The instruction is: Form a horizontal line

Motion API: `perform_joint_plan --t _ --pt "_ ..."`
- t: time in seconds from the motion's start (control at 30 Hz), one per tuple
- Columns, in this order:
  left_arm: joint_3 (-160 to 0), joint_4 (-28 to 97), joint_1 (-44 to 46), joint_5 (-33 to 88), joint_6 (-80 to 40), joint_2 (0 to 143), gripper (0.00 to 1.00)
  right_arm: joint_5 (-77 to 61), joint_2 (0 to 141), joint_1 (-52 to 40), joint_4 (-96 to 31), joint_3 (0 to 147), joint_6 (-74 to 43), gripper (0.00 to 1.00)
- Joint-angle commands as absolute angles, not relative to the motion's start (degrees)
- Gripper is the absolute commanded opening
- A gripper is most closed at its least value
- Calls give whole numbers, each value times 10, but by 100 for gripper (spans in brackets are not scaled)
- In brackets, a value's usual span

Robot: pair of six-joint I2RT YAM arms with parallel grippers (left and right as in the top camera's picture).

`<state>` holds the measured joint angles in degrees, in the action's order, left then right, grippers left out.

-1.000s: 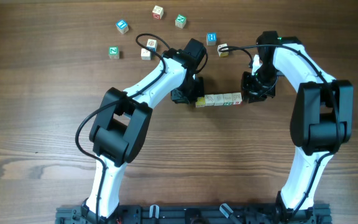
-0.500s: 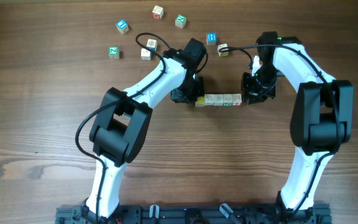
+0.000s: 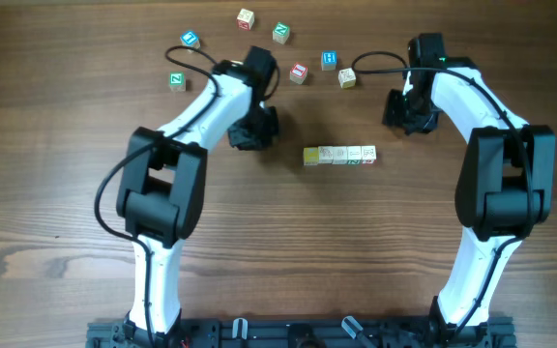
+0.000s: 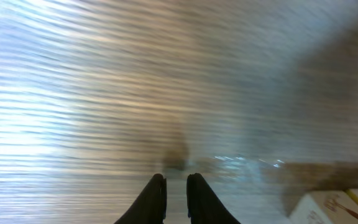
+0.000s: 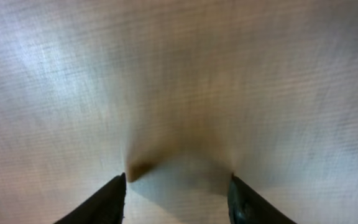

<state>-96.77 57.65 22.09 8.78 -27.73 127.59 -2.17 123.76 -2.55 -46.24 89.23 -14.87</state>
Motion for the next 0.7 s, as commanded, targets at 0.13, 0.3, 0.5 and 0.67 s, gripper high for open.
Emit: perform_joint_plan --t 0.13,0.3,0.5,0.67 --pt "-965 618 128 72 -272 1260 91 -4 1243 -23 -425 888 -150 100" --pt "-965 624 121 72 -272 1260 100 -4 1243 -23 -380 888 -150 100" --pt "-965 624 121 72 -272 1260 100 -4 1243 -23 -277 888 -150 100" --pt "-965 624 121 65 -272 1256 100 -4 1243 -23 -240 888 -150 100"
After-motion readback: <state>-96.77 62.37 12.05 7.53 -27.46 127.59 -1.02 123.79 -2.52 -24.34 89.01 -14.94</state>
